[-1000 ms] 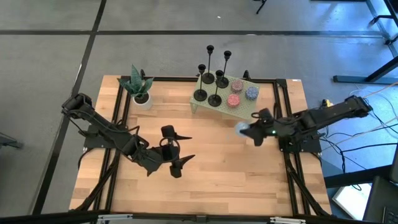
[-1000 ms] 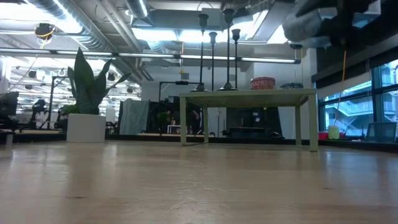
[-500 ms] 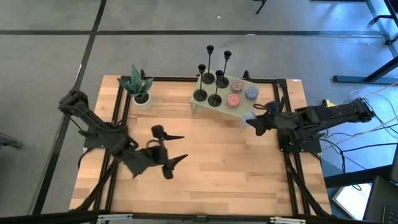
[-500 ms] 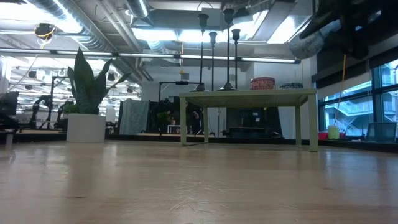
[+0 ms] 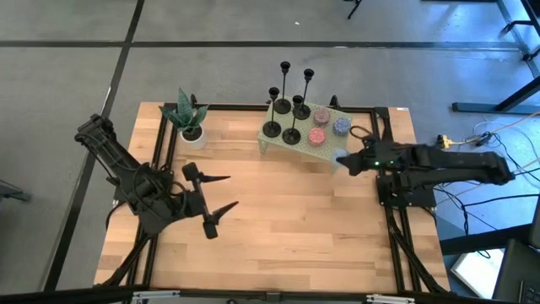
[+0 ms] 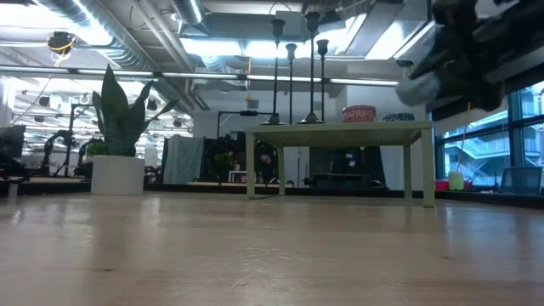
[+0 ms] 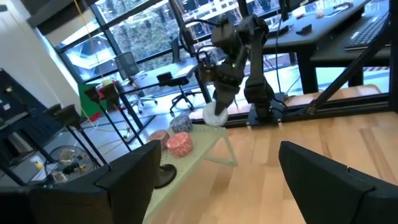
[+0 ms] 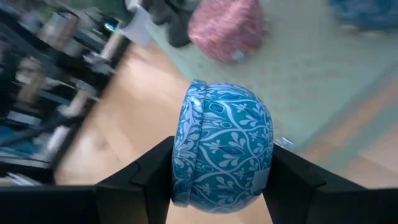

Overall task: Pick & Place candle stick holders
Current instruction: Put the light blue scented candle on the shelf

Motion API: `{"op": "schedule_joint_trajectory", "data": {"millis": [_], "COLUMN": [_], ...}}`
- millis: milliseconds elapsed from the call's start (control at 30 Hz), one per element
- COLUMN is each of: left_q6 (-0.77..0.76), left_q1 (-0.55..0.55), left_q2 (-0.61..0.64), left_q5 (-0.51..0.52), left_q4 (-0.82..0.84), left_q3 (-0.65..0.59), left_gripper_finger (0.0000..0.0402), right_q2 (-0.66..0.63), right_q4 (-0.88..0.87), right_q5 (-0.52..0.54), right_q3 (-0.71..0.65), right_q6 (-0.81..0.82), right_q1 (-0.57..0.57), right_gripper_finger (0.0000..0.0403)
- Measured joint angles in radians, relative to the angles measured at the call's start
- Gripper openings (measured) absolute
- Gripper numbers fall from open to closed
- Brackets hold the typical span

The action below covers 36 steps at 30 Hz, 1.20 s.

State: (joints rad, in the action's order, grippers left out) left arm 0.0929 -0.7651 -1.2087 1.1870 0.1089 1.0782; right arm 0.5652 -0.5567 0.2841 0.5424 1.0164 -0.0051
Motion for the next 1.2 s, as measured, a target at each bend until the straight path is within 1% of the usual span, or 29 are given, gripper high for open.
{"op": "schedule_joint_trajectory", "data": {"millis": [33,100,200,300,433,533,667,900,1200], "left_q6": [0.000,0.000,0.000,0.000,0.000,0.000,-0.001,-0.001,-0.001], "left_q1": [0.001,0.007,0.011,0.010,0.010,0.010,0.010,0.010,0.010], "left_q2": [0.000,0.000,0.000,0.000,0.000,0.000,0.000,0.000,0.000], "left_q5": [0.000,0.000,0.000,0.000,-0.001,-0.001,-0.001,-0.002,-0.009], "left_q4": [0.000,-0.001,-0.002,-0.003,-0.005,-0.006,-0.008,-0.007,0.000], "left_q3": [0.000,0.000,0.000,0.000,0.000,0.000,0.000,0.000,0.000], "left_gripper_finger": [0.0323,0.0323,0.0323,0.0323,0.0323,0.0323,0.0323,0.0323,0.0323], "right_q2": [-0.006,-0.022,-0.039,-0.063,-0.071,-0.058,-0.027,-0.001,0.002], "right_q4": [0.071,0.150,0.155,0.158,0.143,0.128,0.148,0.147,0.148], "right_q5": [-0.023,-0.072,-0.117,-0.120,-0.094,-0.117,-0.155,-0.161,-0.146], "right_q3": [-0.030,-0.077,-0.108,-0.108,-0.108,-0.108,-0.108,-0.108,-0.108], "right_q6": [-0.007,-0.019,-0.002,-0.007,-0.030,-0.018,-0.010,-0.037,-0.069], "right_q1": [-0.013,-0.042,-0.084,-0.122,-0.184,-0.217,-0.237,-0.281,-0.288], "right_gripper_finger": [0.0202,0.0203,0.0204,0.0204,0.0205,0.0205,0.0205,0.0205,0.0205]}}
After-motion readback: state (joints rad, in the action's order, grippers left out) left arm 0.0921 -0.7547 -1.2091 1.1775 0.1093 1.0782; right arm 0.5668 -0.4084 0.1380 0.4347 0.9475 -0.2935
